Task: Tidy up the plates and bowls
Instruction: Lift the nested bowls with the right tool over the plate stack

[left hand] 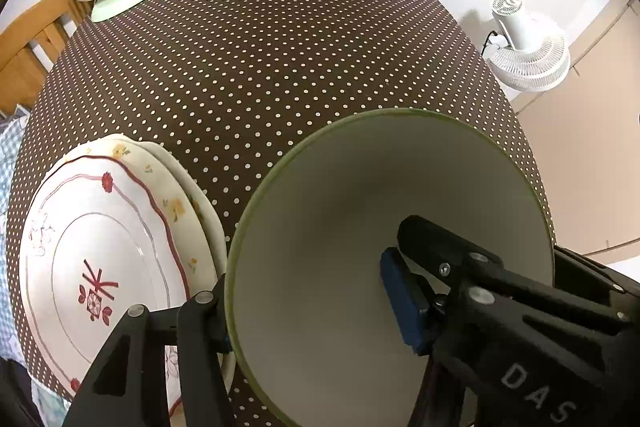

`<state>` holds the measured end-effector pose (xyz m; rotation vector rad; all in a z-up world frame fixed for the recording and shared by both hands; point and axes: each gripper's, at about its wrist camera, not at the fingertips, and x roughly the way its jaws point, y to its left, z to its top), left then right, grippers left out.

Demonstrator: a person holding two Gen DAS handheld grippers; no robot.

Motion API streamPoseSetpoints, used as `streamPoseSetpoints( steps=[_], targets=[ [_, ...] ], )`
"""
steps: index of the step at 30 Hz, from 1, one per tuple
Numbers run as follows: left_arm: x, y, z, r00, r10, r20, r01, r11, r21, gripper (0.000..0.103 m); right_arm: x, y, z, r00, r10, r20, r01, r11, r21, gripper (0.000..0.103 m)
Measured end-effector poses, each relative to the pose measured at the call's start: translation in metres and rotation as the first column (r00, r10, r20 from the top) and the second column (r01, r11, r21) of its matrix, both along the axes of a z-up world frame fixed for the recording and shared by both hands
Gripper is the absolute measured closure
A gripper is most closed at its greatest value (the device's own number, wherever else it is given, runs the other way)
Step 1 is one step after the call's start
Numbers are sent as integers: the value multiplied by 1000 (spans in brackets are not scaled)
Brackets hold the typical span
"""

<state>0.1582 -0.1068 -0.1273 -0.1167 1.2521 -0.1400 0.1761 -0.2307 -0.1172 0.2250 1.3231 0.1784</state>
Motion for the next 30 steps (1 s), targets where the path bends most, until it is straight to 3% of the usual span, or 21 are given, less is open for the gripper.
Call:
streamPoseSetpoints(
  steps=[8,30],
  targets=[
    [-8,-1,2,999,47,-26,-47,999,-22,44,-3,0,3,999,51,-8,-51,998,-42,56],
    [-23,33,65,992,84,97,-83,996,-12,45,-17,24,71,987,110,116,-106,994,-41,56]
  ],
)
